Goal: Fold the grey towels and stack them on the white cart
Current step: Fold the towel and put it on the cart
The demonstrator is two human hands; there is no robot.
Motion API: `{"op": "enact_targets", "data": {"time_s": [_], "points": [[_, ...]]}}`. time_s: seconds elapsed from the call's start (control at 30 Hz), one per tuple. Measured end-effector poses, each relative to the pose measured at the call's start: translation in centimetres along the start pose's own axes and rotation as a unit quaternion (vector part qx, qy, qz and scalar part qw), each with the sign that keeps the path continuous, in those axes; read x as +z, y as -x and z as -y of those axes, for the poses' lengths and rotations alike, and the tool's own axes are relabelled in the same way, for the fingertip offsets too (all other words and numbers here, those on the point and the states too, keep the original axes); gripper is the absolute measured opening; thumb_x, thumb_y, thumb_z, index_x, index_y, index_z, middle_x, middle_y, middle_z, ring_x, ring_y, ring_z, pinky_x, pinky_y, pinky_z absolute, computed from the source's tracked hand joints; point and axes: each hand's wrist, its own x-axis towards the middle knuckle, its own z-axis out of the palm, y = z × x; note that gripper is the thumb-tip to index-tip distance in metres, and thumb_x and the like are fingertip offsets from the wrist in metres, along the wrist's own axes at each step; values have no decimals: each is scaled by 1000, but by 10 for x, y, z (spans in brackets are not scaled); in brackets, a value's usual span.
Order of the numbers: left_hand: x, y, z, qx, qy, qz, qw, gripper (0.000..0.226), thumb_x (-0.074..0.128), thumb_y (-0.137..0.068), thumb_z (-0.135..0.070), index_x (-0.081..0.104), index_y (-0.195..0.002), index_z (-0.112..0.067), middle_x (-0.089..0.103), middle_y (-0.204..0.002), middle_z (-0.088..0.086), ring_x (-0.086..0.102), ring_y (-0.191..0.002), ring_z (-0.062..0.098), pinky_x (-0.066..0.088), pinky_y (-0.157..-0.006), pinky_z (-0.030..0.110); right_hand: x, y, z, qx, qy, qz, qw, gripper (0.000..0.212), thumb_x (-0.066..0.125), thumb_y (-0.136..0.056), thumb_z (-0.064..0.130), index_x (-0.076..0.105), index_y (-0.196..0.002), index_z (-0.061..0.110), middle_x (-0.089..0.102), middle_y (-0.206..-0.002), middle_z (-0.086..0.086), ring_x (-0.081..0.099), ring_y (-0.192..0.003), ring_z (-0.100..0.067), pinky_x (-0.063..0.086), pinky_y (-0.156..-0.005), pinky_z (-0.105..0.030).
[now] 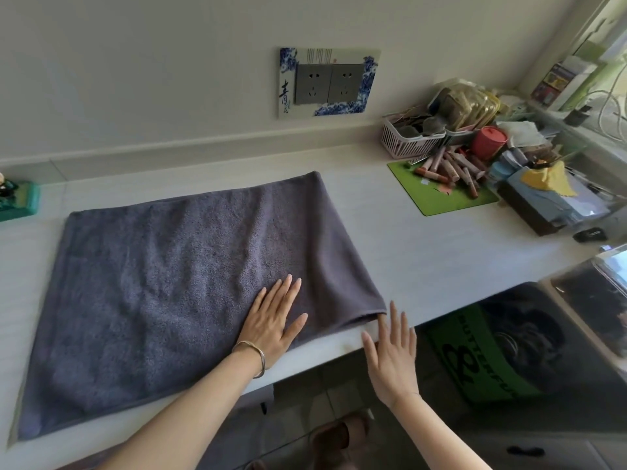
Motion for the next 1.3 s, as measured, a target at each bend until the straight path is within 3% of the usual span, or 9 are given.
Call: {"op": "enact_targets", "data": {"time_s": [0.1,0.27,0.43,0.57,0.63,0.8,0.97,1.17,1.3], "points": [[6,-3,2,10,-33,10,999,61,8,-98,-56,28,-146,-23,35,-150,2,35,-137,21,7,-112,34,-1,5,-13,27,-21,-7,999,95,-26,-69,77,2,-148,33,-25,-153,8,-30,-139,-10,-16,-117,-36],[7,-6,3,22,-23,16,999,70,-4,-92,-64,20,-147,-28,22,-155,-1,20,-143,20,3,-113,36,-6,-8,2,-65,8,-21,998,84,-11,-83,71,36,-142,34,-13,-156,9,-25,-141,-12,-20,-114,-33],[0,-12,-1,-15,-41,11,999,89,-25,-74,-71,6,-148,-33,5,-158,-6,3,-146,22,-9,-115,40,-6,-16,-15,-32,17,-14,999,94,-22,-75,74,23,-147,35,-24,-151,14,-29,-139,-10,-21,-114,-34],[-5,-18,10,-65,-35,2,997,98,-32,-67,-72,3,-149,-33,0,-159,-4,-4,-146,24,-8,-115,46,-13,-11,-28,-106,-29,-121,987,62,14,-97,55,62,-123,26,22,-154,6,13,-145,-16,4,-118,-42],[-9,-22,17,-86,-27,-16,996,95,-26,-71,-72,8,-150,-31,5,-159,-2,0,-146,26,-5,-115,47,-19,-18,-19,-155,-68,-183,968,45,29,-99,45,67,-111,24,37,-147,3,29,-140,-18,13,-118,-42],[-16,-35,29,-135,-14,-18,991,84,-11,-76,-64,6,-150,-27,3,-159,0,-1,-146,25,-4,-116,43,-17,-53,52,-220,-80,-172,957,31,45,-93,39,62,-113,21,43,-144,-1,32,-137,-16,20,-116,-40],[-13,-39,34,-141,-2,-28,990,89,-14,-75,-65,9,-150,-23,7,-158,0,3,-146,20,-2,-117,40,9,-93,121,-226,6,19,974,69,7,-86,58,29,-146,32,9,-159,3,1,-147,-21,-6,-116,-40],[-26,-40,75,-194,-59,-4,979,76,-14,-78,-62,-1,-149,-36,-5,-158,-9,-6,-146,20,-6,-114,49,7,-136,66,-129,54,13,990,74,-3,-83,69,9,-149,39,2,-159,10,-3,-147,-15,-8,-117,-35],[-41,-51,91,-260,-43,22,964,56,10,-95,-56,-2,-148,-39,-9,-158,-6,-12,-144,28,-10,-112,55,-8,-153,47,-61,76,17,995,68,3,-89,62,10,-150,33,0,-160,7,-7,-147,-16,-12,-117,-36]]}}
